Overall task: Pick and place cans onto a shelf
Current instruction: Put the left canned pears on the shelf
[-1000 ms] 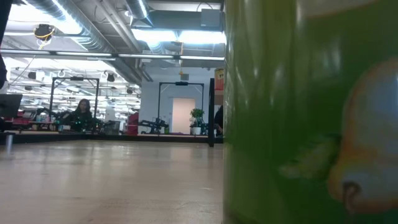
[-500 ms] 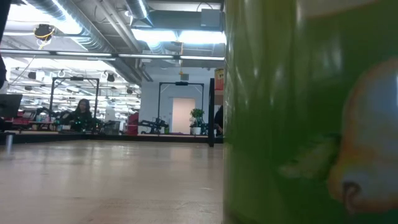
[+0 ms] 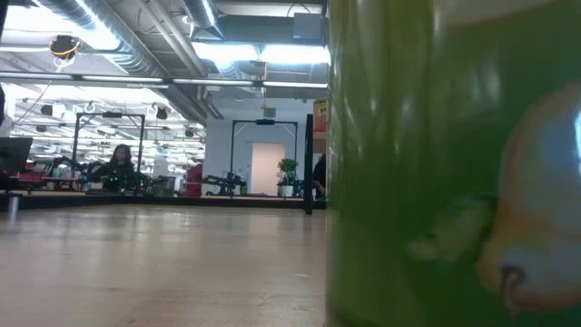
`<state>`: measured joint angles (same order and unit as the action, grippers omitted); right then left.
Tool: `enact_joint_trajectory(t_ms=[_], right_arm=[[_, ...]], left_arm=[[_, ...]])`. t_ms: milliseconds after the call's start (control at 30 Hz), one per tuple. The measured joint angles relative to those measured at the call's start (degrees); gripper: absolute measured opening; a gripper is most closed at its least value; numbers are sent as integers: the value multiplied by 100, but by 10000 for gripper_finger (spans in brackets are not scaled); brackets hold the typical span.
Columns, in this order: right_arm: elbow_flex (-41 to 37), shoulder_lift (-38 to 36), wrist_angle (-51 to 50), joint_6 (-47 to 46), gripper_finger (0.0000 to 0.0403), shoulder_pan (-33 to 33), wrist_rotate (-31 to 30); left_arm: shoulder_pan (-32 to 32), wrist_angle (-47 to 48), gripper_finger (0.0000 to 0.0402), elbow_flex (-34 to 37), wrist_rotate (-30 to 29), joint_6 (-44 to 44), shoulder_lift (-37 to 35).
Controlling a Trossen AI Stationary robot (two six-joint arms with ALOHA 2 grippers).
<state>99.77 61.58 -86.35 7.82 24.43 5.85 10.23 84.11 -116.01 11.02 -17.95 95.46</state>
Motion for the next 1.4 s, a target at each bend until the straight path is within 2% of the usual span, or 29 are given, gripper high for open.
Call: enact_joint_trajectory(t_ms=[67,200,400,500,600,733,967,1067,1267,1400], right_arm=[[0,-76,-5,-34,0,0,36],[0,-179,-37,58,0,2,336],[0,-237,-277,272,0,2,630],[-2,-253,-376,415,0,2,631],[-2,-274,-375,489,0,2,638],[-2,-306,-374,680,0,2,643],[-2,-298,-358,771,5,2,644],[-2,-303,-363,771,6,2,644],[-2,-283,-362,757,2,2,644],[-2,-286,-363,596,2,2,644]], left_arm=[[124,-458,9,256,79,-240,0],[347,-1583,28,854,-115,-1285,0],[416,-2259,64,1637,247,-3257,0],[483,-2535,75,1987,712,-3689,2],[640,-2625,78,2254,1151,-3478,2],[1052,-2280,75,2507,1531,-2595,2],[2029,-764,74,2813,682,-1525,2],[2499,-735,74,3022,626,-1341,2],[3618,-1081,74,3334,930,-1337,2],[4098,-1183,74,3406,560,-1550,2]])
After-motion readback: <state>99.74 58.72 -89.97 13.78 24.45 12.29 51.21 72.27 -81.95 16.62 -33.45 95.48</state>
